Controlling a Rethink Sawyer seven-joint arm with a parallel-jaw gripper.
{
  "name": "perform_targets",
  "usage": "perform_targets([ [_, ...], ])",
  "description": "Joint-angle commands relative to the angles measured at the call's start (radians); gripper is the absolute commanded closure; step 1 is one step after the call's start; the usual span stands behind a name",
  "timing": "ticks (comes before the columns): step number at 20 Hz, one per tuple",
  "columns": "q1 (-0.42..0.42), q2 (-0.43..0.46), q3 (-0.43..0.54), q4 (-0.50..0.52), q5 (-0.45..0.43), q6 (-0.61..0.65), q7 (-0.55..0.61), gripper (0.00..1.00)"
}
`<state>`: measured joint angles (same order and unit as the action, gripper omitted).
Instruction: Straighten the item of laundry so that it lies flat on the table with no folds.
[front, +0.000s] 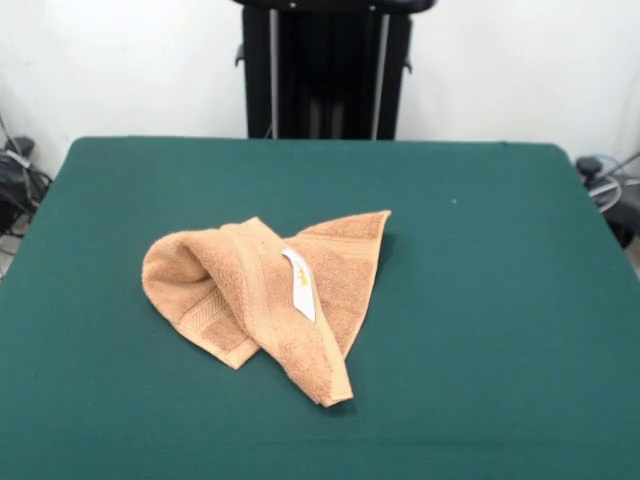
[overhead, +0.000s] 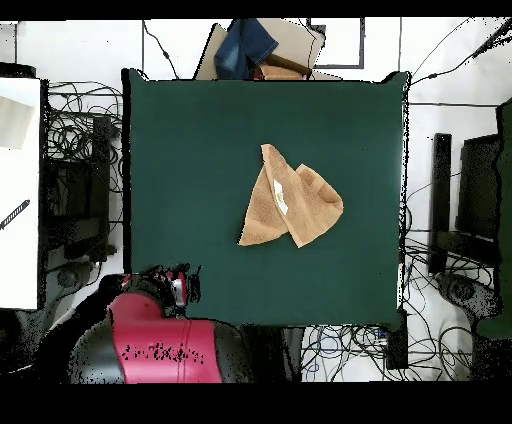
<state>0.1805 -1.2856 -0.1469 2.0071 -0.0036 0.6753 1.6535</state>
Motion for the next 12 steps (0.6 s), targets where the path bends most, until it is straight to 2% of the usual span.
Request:
perform_targets([
  [1,0.016,0.281,-0.041,-0.033,-0.002,-0.089,0.42,0.0],
  [5,-0.006,0.351,-0.012,-0.042,0.008,-0.16,0.389,0.0],
  [8,-0.012,0.388,-0.014,-0.077,0.002,-0.144,0.379,0.0],
  [12,-0.002,0.408,-0.018,-0.028,0.016,-0.199,0.389,0.0],
])
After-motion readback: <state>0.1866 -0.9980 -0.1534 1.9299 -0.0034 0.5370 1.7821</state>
